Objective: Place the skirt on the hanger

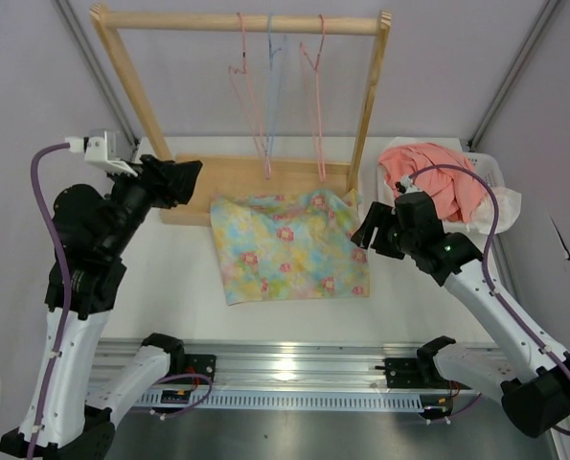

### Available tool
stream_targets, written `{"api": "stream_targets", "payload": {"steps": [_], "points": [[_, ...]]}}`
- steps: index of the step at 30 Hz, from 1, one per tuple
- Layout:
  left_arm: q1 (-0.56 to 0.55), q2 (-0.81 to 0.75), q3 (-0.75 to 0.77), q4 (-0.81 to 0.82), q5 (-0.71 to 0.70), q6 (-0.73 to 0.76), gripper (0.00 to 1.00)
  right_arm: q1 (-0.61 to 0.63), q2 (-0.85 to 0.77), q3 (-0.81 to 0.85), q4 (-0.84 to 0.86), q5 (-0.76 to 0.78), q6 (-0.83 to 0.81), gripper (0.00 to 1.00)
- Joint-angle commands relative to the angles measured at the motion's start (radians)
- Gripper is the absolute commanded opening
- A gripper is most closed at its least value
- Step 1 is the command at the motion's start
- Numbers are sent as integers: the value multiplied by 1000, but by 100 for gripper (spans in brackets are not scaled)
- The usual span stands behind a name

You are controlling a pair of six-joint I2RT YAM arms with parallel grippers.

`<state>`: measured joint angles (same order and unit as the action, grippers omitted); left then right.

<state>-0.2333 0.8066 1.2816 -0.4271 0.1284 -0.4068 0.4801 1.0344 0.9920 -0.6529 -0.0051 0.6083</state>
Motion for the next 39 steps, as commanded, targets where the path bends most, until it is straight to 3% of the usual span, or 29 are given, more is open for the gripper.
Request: {"api": "stream_targets", "payload": {"steps": [1, 4, 8, 11, 13, 17, 22, 26, 32, 35, 39], "points": [[8, 87, 93, 157, 47, 26, 71, -14, 16, 63, 36, -26, -27, 69], [8, 167, 148, 255, -12, -4, 71, -18, 32, 83, 41, -27, -38, 69], [-50, 389, 251, 347, -84, -9, 70, -23, 47, 97, 45, -22, -45, 69], [-135, 534, 465, 323, -232, 67, 70, -28, 59, 97, 56, -26, -48, 69], [-156, 653, 518, 341, -298, 85, 70, -28, 62, 93, 62, -27, -50, 69], [-156, 856, 746, 338, -351, 126, 69, -31, 66, 80, 70, -36, -53, 69], [-172, 1107, 1105, 191, -418, 138, 65, -40, 56, 71, 65, -36, -68, 69], [-182, 1092, 1069, 232, -504, 152, 60, -51, 47, 68, 58, -44, -82, 69], [-182, 1062, 1020, 195, -503, 157, 49, -63, 44, 65, 61, -61, -90, 69], [-182, 1019, 922, 255, -454, 193, 52, -64, 46, 60, 67, -67, -94, 69], [-181, 990, 910, 248, -477, 220, 54, -66, 47, 50, 75, -73, -94, 69]]}}
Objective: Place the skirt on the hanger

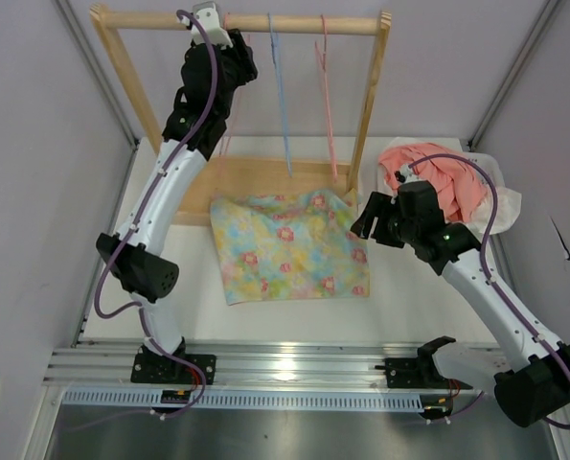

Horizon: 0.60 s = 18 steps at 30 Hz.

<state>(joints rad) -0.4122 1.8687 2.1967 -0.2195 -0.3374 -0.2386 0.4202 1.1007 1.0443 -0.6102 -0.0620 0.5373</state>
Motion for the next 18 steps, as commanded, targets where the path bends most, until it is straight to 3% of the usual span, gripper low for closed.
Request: {"api": "stream_targets", "payload": {"steps": [1, 6, 13, 18], "points": [[-2, -77, 0, 40, -23, 68, 54, -6, -19, -6, 35, -18, -22, 69], [-2, -85, 9, 26, -38, 127, 51, -14, -27, -13, 35, -19, -25, 69], [3, -66, 37, -24, -26, 180, 36, -29, -32, -7, 33, -32, -31, 69], [10, -65, 34, -40, 11, 194, 36, -32, -30, -10, 35, -36, -34, 69]]}}
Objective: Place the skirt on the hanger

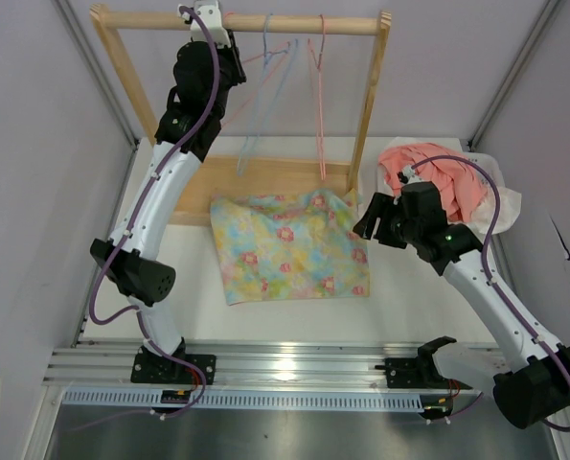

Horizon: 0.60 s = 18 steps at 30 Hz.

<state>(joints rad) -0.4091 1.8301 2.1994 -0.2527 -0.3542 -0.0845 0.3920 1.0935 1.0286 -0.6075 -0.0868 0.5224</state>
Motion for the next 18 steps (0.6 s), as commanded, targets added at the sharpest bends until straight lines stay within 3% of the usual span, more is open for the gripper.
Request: {"api": "stream_targets", "payload": {"steps": [1, 18], "points": [[10, -26, 29, -8, 32, 46, 36, -5, -26, 2, 32, -11, -21, 69], [67, -2, 28, -11, 199, 12, 36, -31, -43, -15, 28, -27, -33, 69]]}}
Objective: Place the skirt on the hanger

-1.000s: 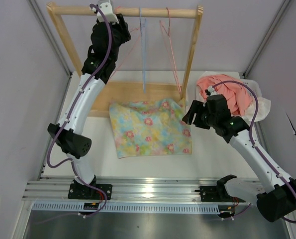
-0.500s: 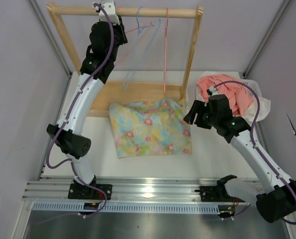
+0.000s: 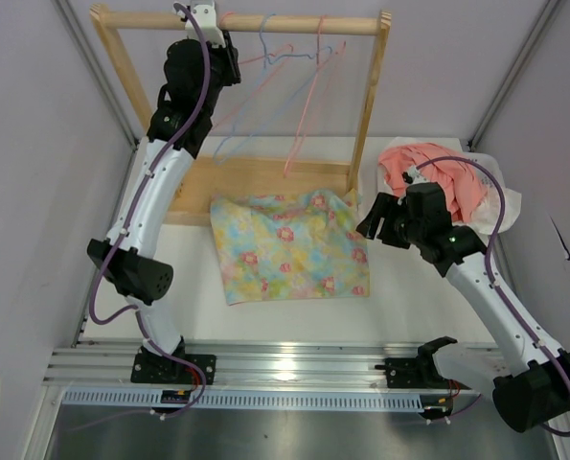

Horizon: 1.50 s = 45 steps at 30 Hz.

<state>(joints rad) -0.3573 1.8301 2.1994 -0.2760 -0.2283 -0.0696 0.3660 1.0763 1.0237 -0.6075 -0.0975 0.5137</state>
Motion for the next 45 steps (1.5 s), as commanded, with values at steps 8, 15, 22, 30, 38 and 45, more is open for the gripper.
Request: {"api": "stream_targets", "payload": {"steps": [8, 15, 22, 30, 38, 45], "points": [[47, 6, 25, 0, 141, -29, 34, -18, -33, -25, 32, -25, -26, 69], [63, -11, -20, 34, 271, -41, 33, -27, -36, -31, 34, -34, -30, 69], [73, -9, -33, 32, 302, -39, 33, -35, -42, -37, 34, -41, -34, 70], [75, -17, -56, 37, 320, -36, 31, -41, -44, -45, 37, -45, -35, 70], [77, -29, -69, 50, 308, -32, 14, -42, -41, -50, 41, -48, -35, 70], [77, -64, -73, 118, 343, -24, 0, -42, -45, -54, 38, -51, -35, 70]]}}
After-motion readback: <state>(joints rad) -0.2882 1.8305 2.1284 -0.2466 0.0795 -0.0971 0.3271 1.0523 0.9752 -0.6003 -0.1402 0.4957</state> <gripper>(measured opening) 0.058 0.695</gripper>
